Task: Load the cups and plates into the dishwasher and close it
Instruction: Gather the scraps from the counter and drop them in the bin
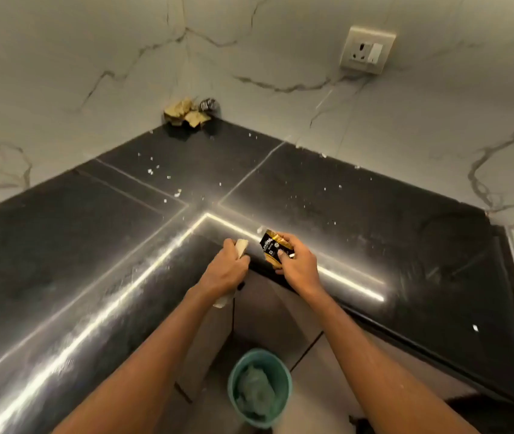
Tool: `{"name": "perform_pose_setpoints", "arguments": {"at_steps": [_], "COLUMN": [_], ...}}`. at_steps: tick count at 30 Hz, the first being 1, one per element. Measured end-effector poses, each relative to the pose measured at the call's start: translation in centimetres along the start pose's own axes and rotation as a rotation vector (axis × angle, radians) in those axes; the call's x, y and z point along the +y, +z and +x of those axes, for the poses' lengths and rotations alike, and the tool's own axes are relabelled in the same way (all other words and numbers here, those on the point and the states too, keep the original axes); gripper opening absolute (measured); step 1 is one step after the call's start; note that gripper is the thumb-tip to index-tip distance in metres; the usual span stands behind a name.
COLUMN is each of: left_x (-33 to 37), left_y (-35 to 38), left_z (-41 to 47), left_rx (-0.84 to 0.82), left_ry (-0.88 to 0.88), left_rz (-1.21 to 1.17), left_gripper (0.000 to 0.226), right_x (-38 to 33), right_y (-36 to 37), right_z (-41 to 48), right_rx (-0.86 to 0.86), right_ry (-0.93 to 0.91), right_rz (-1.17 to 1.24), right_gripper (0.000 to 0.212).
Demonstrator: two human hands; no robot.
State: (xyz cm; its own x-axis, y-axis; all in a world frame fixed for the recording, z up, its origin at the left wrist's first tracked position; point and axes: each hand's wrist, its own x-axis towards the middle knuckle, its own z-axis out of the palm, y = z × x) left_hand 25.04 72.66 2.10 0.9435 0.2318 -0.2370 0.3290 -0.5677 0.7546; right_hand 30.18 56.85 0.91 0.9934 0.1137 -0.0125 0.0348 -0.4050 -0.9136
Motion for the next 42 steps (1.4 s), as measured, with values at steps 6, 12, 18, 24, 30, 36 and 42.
{"name": "perform_pose_setpoints", "arguments": {"at_steps": [6, 12, 18, 24, 30, 36, 42], "left_x": [-3.8, -9.2, -16.4, -25.1, -34.6, -40.0, -42.0], "left_y": [3.0, 7.9, 16.9, 26.1, 35.1, 43.0, 45.6], "left_z": [-5.8, -7.8, -8.0, -4.6, -0.9, 3.4, 6.4], "left_rx": [-0.089, -0.089, -0.162, -0.147, -0.134, -0.126, 0.000], "left_ry": [-0.039, -0.181, -0.295, -0.501, -0.558, -0.619, -0.598], "left_rz": [-0.011, 0.033, 0.010, 0.040, 0.060, -0.021, -0.110], "left_gripper": [0.025, 0.032, 0.028, 0.051, 0.058, 0.073, 0.106], "right_x": [4.4, 11.3, 22.1, 34.2, 46.0, 55.3, 58.0], "right_y": [0.8, 1.4, 3.8, 6.2, 9.3, 13.6, 16.1], "right_z": [-6.5, -11.1, -14.8, -15.5, -13.7, -11.1, -9.4], "right_rx": [-0.046, -0.046, -0.057, -0.070, -0.140, -0.213, -0.244], "right_ry": [0.074, 0.204, 0.361, 0.463, 0.497, 0.498, 0.392], "right_rz": [-0.050, -0.139, -0.254, -0.283, -0.325, -0.450, -0.547], "right_gripper": [0.034, 0.025, 0.018, 0.017, 0.017, 0.019, 0.028]}}
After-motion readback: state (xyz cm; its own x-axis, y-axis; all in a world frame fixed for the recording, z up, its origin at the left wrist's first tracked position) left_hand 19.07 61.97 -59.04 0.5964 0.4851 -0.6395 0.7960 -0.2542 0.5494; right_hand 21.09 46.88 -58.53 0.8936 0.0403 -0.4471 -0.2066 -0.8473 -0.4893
